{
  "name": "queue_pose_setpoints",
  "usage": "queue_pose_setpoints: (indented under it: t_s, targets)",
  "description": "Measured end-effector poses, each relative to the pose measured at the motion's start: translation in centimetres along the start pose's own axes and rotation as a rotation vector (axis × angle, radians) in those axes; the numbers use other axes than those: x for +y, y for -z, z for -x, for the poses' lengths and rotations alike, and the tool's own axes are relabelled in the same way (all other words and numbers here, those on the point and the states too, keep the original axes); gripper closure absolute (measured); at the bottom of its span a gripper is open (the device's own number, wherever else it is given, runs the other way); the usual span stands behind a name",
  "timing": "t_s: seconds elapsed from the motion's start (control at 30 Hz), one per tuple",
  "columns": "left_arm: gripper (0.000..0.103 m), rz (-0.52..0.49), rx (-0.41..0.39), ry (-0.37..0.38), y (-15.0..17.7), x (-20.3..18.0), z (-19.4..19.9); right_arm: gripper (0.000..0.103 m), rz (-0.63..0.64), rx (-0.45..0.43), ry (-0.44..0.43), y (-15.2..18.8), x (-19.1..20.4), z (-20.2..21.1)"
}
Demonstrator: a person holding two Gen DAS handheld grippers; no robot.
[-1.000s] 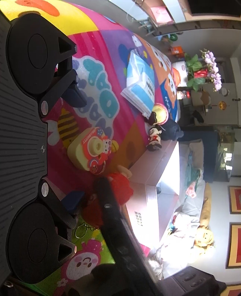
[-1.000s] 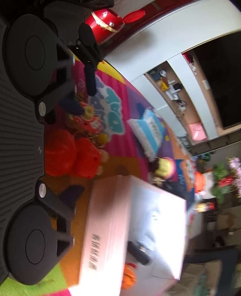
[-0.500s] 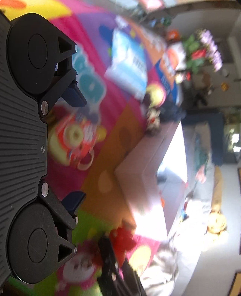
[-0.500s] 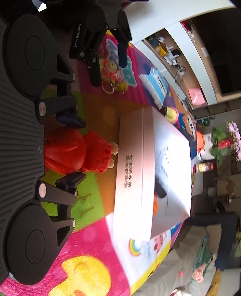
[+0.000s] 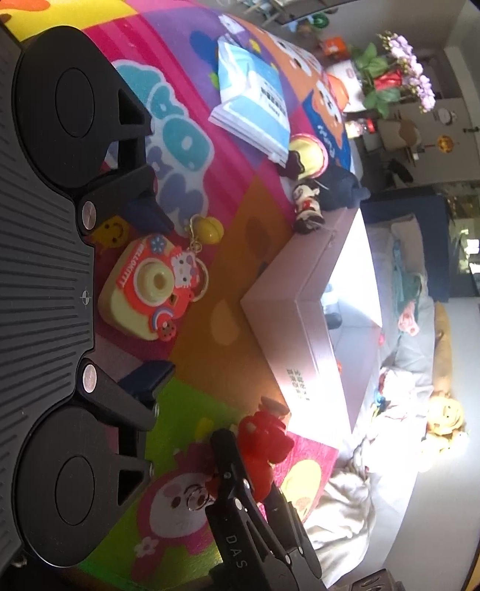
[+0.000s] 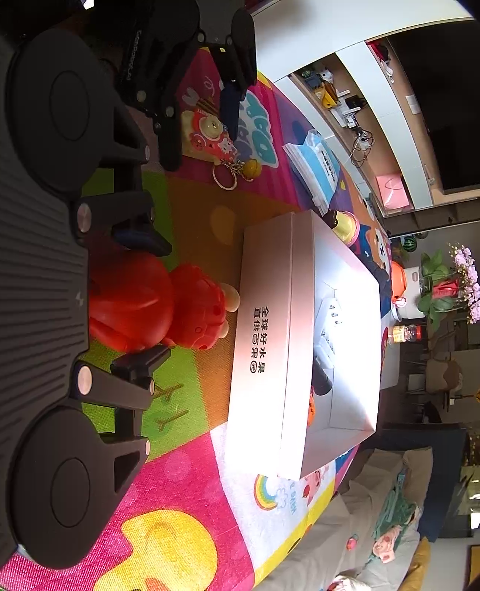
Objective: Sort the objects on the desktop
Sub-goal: 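Grasp the red hooded doll with the right gripper while the left grasps the Hello Kitty toy, then carry the red doll and Hello Kitty toy over the box and release both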
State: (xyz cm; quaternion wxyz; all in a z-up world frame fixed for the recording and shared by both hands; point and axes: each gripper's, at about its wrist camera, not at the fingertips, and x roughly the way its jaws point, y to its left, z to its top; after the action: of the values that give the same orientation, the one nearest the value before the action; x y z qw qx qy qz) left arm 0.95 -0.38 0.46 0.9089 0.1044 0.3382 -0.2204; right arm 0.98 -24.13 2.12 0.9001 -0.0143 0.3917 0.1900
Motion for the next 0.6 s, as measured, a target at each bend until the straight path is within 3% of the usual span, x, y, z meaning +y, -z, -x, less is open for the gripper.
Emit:
queue_pose_setpoints:
  t_s: [0.1, 0.2, 0.3, 0.47, 0.6]
  targets:
    - [0.039, -0.016, 0.004, -0.014, -0.2, -0.8, 0.3, 0.051, 0.013, -0.004, 0.005, 0.1, 0.3, 0.5]
    - [0.040, -0.039, 0.003, -0.043, -0.4, -1.5, 0.9, 0.051, 0.029, -0.006, -0.002, 0.3, 0.6, 1.1]
    - [0.040, -0.046, -0.060, -0.050, -1.7, -1.8, 3.2, 0.051, 0.034, -0.042, -0.019, -0.1, 0.4, 3.0]
    - [0.040, -0.084, -0.288, -0.124, -6.8, -2.1, 7.9, 0.051, -0.006, -0.269, 0.004, -3.5, -1.3, 10.0]
    - [0.040, -0.097, -0.368, -0.134, -10.9, -2.6, 7.3, 0.051, 0.025, -0.397, 0.078, -6.3, -1.4, 12.7]
